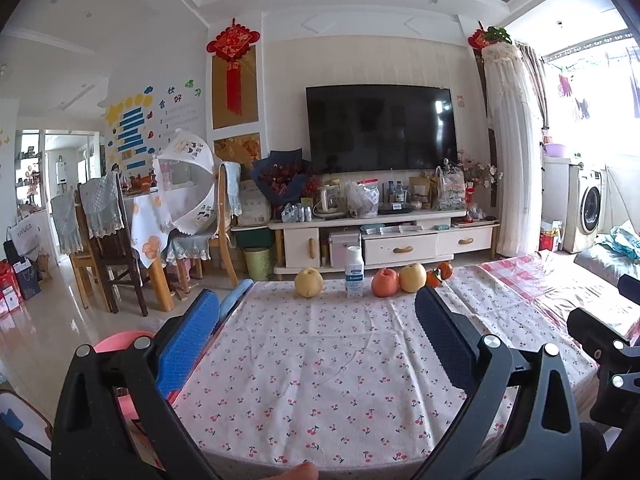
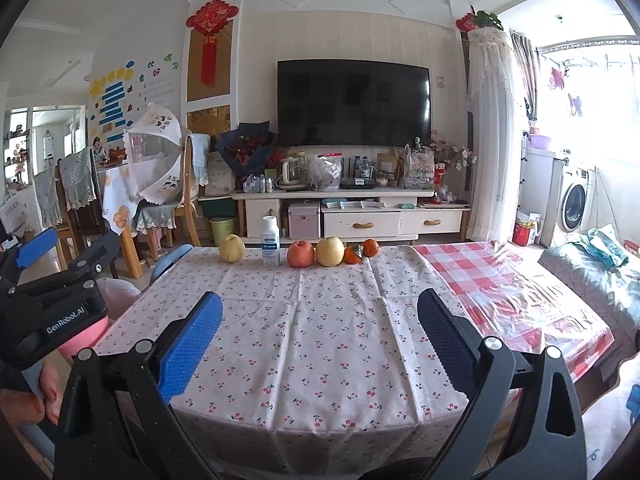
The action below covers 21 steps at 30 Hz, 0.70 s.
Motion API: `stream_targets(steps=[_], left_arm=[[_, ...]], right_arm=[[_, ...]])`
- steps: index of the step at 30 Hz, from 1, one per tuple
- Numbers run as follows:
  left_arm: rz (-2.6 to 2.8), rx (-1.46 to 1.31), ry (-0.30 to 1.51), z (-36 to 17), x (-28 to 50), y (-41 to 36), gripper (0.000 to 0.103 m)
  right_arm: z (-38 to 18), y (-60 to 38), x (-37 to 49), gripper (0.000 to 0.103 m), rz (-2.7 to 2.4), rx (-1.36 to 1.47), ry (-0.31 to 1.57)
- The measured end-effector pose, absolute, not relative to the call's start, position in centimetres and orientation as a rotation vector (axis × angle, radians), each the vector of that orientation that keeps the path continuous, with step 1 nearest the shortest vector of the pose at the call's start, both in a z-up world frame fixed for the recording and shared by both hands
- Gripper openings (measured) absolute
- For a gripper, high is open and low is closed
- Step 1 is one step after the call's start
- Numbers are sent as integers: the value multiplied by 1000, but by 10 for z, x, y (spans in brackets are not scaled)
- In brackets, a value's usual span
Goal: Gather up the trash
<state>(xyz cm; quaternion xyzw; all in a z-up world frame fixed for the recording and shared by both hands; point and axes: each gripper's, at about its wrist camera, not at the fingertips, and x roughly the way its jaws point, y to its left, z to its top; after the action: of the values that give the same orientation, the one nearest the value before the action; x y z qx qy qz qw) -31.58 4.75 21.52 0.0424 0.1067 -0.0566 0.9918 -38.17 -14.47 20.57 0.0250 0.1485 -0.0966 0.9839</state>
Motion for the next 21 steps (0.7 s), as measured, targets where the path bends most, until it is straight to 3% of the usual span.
stream_targets(steps=[21], left_arm=[[-158,57,248,208,-312,48,99]], right_arm=[[207,-140,-391,97,-214,22,263]])
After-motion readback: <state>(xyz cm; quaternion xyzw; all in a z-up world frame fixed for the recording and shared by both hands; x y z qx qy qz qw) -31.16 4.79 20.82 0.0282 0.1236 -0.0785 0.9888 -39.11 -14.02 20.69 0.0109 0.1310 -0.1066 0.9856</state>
